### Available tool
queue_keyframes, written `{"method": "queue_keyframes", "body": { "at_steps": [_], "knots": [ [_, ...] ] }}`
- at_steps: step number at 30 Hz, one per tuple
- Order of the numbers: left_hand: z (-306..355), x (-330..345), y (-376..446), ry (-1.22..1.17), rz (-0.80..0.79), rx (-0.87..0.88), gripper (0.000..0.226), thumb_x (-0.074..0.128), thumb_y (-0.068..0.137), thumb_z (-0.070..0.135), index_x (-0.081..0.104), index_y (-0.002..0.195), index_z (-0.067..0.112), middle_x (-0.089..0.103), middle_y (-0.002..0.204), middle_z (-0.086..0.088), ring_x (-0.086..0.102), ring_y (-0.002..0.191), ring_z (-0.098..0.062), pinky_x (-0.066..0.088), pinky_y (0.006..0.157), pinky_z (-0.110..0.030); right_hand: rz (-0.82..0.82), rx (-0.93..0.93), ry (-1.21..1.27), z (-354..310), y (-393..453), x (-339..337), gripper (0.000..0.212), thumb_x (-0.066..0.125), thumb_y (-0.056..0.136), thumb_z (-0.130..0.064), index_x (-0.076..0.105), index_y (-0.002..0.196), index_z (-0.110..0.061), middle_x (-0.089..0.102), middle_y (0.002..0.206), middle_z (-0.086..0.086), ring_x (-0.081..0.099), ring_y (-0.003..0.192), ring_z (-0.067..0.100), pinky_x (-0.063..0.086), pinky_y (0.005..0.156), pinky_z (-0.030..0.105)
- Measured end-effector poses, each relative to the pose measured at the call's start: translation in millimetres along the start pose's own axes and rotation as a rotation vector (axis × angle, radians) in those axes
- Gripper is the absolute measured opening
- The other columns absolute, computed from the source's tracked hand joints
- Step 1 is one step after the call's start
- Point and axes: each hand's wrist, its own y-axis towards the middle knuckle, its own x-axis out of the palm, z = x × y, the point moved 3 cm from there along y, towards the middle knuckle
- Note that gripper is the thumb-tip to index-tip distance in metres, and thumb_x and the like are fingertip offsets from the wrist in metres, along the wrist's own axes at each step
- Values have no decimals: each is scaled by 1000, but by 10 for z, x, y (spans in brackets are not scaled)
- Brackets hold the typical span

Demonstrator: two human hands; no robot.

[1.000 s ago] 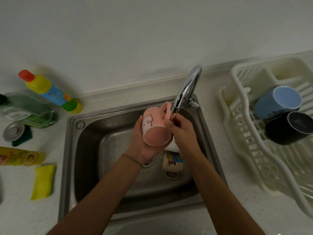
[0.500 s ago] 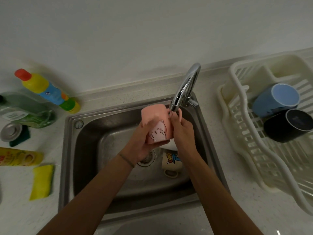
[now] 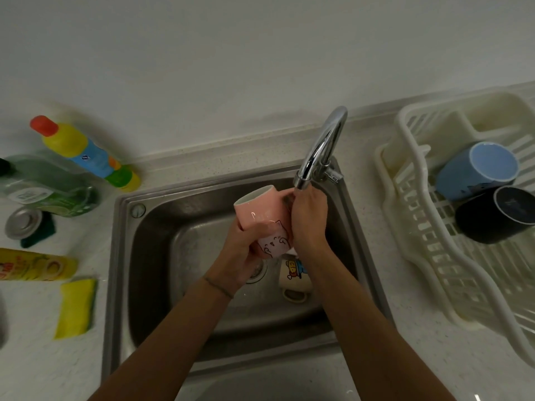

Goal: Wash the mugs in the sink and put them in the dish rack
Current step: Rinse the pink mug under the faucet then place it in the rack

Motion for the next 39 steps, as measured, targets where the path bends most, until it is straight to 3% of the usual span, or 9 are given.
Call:
{"method": "queue_keyframes", "body": {
  "at_steps": [6,9,13,16,19,22,27,32,39],
  "knots": [
    [-28,-78,55,11,17,-30,85,81,71,16,46,148,10,57,138,-29,57,125,-47,51,101,-63,-46,-145,-72,69,91,-26,38,48,100,-22,57,62,-23,52,57,-2,49,56,22,44,55,40],
    [-68,-30,84,-24,42,-72,78,80,73,18,52,144,8,62,134,-27,61,123,-45,52,101,-62,-48,67,-1,179,219,-40,38,42,99,-27,59,66,-25,56,63,-2,52,66,22,47,65,42],
    [-100,48,183,-91,117,-177,50,74,84,20,61,132,12,74,112,-15,73,99,-27,61,76,-42,-36,188,41,355,392,-137,30,41,99,-20,64,81,-15,61,73,3,52,62,15,45,60,28],
    [-180,70,277,-157,207,-275,30,69,90,24,64,119,15,74,101,-11,68,97,-26,58,82,-42,13,137,-48,509,573,-235,26,46,100,-11,71,94,-13,72,87,2,67,75,12,57,74,30],
    [-245,92,363,-218,277,-352,32,71,92,30,63,117,12,74,98,-13,70,92,-27,57,83,-42,3,103,-150,632,745,-233,21,58,96,-15,72,111,-19,75,101,-1,72,92,15,59,89,41],
    [-302,152,456,-268,282,-381,38,73,89,34,64,118,12,77,91,-12,76,81,-26,56,88,-42,52,31,-208,573,821,-281,29,58,97,-14,67,124,-20,72,111,-5,70,98,10,58,91,34],
    [-327,248,598,-313,280,-388,61,79,70,38,64,123,11,72,110,-15,67,104,-31,53,101,-46,88,-18,-239,595,962,-310,32,58,96,-16,66,127,-20,71,104,-7,70,94,10,61,86,37],
    [-288,305,673,-367,241,-396,42,73,82,34,65,117,13,76,99,-14,76,83,-28,45,112,-46,120,-61,-227,558,1004,-282,17,59,97,-16,69,107,-25,72,95,-5,70,84,15,61,79,39],
    [-253,402,763,-349,214,-395,62,75,83,40,59,135,12,72,119,-17,77,92,-32,56,91,-41,148,-101,-235,556,1116,-347,18,58,99,-19,75,97,-13,69,73,-2,50,51,-2,39,50,12]
  ]
}}
